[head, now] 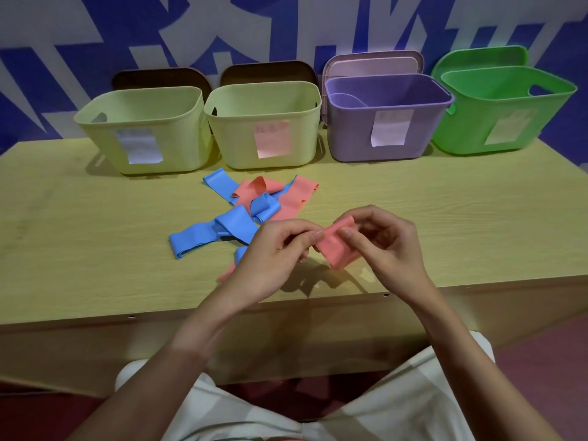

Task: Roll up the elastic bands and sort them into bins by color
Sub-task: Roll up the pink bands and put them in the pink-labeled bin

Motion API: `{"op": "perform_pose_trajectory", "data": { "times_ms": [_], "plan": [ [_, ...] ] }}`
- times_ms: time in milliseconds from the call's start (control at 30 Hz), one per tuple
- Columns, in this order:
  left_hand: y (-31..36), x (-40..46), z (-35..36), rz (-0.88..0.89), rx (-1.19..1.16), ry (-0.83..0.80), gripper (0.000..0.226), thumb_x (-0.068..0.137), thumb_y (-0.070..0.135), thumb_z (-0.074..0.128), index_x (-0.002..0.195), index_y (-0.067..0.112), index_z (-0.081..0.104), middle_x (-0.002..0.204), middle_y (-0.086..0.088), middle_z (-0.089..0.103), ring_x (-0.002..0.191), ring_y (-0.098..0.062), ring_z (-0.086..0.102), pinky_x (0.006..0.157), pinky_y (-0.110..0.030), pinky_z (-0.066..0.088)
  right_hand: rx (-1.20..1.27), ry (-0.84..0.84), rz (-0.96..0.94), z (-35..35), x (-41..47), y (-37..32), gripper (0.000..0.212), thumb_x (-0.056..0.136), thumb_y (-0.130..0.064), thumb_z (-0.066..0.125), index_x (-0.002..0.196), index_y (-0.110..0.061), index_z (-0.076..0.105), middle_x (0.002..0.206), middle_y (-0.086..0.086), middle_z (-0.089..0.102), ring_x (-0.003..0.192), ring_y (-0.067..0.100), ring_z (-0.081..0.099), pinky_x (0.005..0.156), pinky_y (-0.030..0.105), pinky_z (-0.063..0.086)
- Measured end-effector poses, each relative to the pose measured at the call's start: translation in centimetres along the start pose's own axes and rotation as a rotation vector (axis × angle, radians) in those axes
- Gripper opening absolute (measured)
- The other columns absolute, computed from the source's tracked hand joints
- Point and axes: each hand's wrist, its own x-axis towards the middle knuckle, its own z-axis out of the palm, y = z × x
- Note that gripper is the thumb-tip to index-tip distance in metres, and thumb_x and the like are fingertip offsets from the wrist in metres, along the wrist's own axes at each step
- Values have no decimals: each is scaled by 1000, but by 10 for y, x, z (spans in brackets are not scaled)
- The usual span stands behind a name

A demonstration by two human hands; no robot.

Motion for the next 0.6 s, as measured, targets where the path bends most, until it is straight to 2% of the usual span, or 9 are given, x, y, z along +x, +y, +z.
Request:
{"op": "perform_pose_trajectory", "data": {
  "times_ms": [167,267,333,433,533,600],
  "plan": [
    [-1,-3,1,-15,-41,42,16,90,8,60,87,20,70,67,21,64,65,3,55,65,-13,44,2,13,27,1,-3,2,13,84,-27,66,87,-14,66,77,7,68,67,13,62,56,37,49],
    [-6,-5,3,14,-18,112,8,84,13,70,89,19,73,80,6,70,75,-12,61,71,-22,50,4,5,16,3,-3,2,13,84,-25,66,87,-13,65,78,4,69,68,10,64,57,28,50],
    [-9,-6,5,32,39,160,7,82,14,73,87,19,73,81,2,70,76,-19,61,72,-26,50,14,4,21,4,-3,4,10,86,-18,69,88,-9,65,78,4,69,68,8,64,58,24,50],
    [-11,-5,6,25,63,201,6,83,12,72,87,16,73,81,2,71,79,-19,64,76,-31,52,54,26,29,9,-6,7,12,86,-13,69,94,-6,64,79,4,68,70,5,62,59,17,47],
    [-13,-4,6,26,63,198,6,85,11,68,88,12,73,83,4,71,81,-14,65,77,-30,52,78,19,26,9,-6,9,23,85,-9,69,107,-6,65,80,15,68,73,13,61,61,21,47],
    [-12,-4,5,28,65,189,8,87,10,66,88,13,72,82,7,70,80,-11,64,75,-28,51,66,17,12,8,-4,9,25,86,-7,68,110,-10,66,76,15,66,69,15,58,59,22,43]
  ]
}}
